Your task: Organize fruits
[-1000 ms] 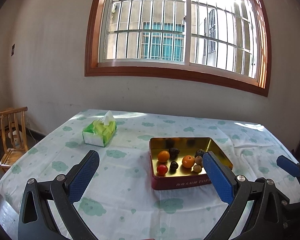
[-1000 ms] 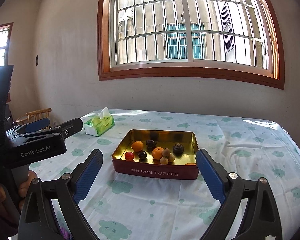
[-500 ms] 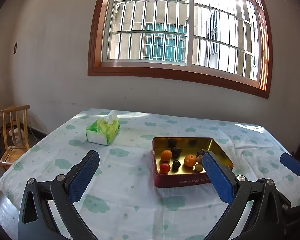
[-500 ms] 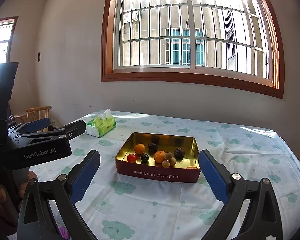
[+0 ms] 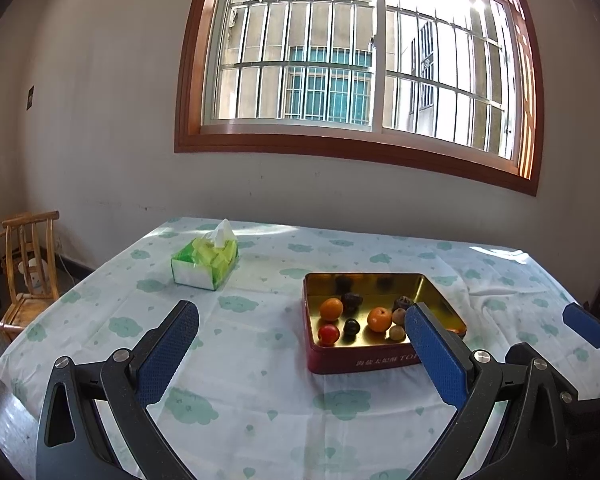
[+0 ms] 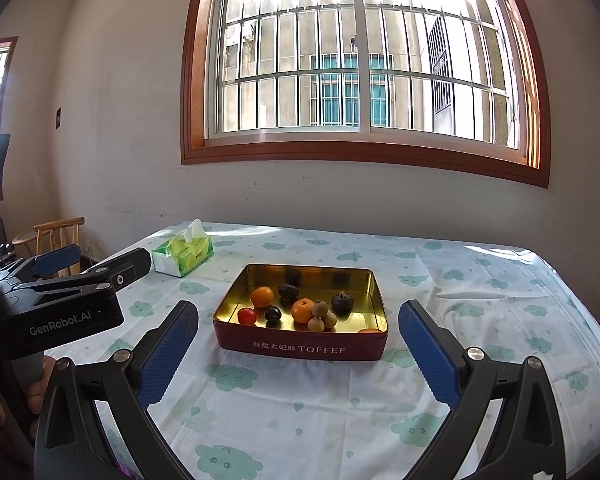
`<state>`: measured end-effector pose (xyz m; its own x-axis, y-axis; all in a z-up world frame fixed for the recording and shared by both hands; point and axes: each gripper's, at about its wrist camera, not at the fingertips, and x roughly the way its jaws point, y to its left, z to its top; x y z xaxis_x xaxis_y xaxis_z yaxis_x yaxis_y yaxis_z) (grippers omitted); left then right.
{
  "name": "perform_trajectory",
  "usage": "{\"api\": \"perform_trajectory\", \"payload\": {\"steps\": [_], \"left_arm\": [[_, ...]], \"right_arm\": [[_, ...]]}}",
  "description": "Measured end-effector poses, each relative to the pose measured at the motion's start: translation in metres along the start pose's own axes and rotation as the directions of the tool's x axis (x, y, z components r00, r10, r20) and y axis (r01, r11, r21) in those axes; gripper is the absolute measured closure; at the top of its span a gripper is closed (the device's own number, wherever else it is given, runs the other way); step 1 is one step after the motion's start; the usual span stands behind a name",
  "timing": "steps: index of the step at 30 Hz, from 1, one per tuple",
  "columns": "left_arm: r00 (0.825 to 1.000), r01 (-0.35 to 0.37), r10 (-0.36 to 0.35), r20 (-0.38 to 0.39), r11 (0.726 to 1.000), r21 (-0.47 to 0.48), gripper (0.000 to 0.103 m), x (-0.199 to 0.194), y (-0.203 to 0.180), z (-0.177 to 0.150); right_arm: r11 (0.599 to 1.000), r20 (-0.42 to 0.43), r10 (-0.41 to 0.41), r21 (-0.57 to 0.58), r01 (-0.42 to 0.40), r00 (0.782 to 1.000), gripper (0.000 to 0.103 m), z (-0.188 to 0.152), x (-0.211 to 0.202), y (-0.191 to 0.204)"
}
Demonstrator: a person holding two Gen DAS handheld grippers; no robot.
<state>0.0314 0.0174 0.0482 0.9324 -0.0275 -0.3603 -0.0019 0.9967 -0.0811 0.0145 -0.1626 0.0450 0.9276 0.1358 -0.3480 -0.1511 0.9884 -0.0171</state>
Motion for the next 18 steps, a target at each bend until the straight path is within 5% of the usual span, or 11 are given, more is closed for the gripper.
{"api": "perform_trajectory", "payload": {"steps": [18], "left_arm": [[1.000, 0.000, 0.000, 0.002, 1.000, 0.001, 0.001, -0.0006, 0.0003, -0.0003]], "right_arm": [[1.000, -0.004, 0.003, -0.009, -0.003, 1.000, 0.002, 0.0010, 0.0008, 0.0053]]}}
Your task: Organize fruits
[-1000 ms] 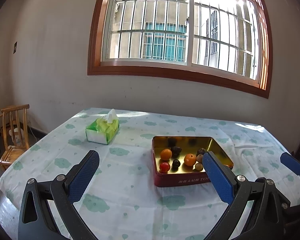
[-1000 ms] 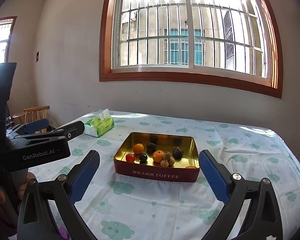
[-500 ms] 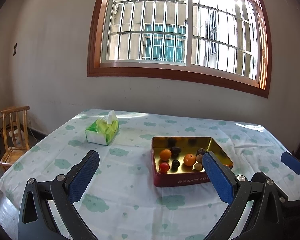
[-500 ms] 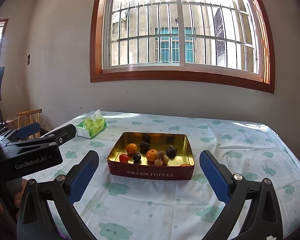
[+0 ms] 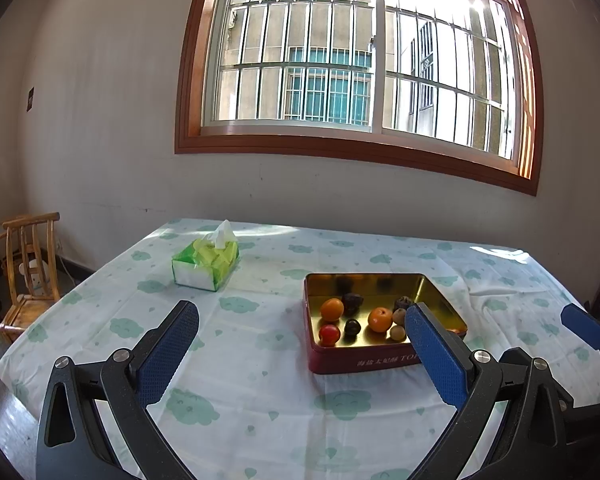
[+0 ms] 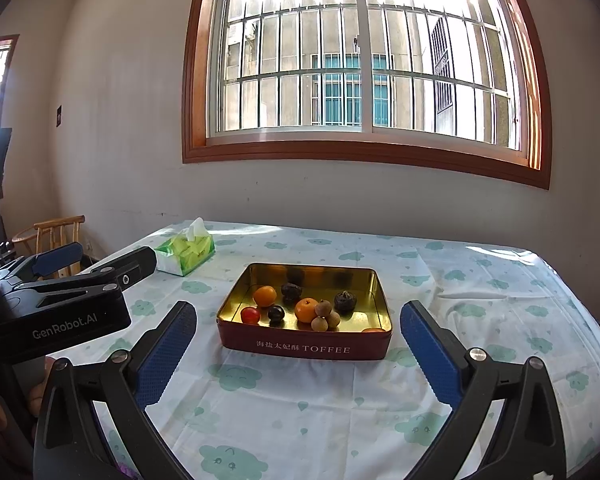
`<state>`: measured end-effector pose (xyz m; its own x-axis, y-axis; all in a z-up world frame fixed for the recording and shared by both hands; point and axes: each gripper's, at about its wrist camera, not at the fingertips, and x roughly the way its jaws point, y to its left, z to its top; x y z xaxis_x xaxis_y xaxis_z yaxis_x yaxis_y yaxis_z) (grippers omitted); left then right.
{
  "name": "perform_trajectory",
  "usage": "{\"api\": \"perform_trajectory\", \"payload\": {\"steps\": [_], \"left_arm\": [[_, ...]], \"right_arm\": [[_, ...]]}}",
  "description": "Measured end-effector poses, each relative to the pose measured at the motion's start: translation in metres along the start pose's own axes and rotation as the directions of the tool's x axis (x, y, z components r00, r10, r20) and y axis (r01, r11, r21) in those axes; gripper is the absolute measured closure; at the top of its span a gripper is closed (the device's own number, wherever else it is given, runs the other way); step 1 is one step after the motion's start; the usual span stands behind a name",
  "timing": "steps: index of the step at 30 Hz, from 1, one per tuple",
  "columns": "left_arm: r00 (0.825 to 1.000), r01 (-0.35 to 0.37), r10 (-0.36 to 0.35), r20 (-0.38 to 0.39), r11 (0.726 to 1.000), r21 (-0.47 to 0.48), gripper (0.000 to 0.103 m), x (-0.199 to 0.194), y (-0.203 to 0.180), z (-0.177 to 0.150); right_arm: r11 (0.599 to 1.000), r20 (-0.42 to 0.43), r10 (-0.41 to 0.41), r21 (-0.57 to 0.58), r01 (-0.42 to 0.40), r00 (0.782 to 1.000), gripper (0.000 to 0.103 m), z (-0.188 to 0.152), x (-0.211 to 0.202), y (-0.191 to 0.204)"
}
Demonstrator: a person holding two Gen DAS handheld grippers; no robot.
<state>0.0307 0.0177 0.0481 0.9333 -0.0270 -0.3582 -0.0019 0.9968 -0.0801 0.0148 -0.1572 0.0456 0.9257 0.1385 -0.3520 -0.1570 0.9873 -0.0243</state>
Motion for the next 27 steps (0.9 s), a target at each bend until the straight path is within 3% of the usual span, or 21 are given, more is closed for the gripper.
{"api": "perform_trajectory", "payload": {"steps": [19, 27], "left_arm": [[1.000, 0.003, -0.002, -0.027, 1.000, 0.027, 0.001, 0.018, -0.004, 0.002], [0.997, -0.013, 0.017, -0.080, 0.998, 0.055, 0.001, 0.053, -0.012, 0.020]], "right_arm": [[1.000, -0.032, 0.014, 0.006, -0.013, 0.999, 0.001, -0.006, 0.015, -0.006], [0.999, -0.135, 0.006, 0.040, -0.001, 0.991, 0.001, -0.014, 0.062, -0.054]]}}
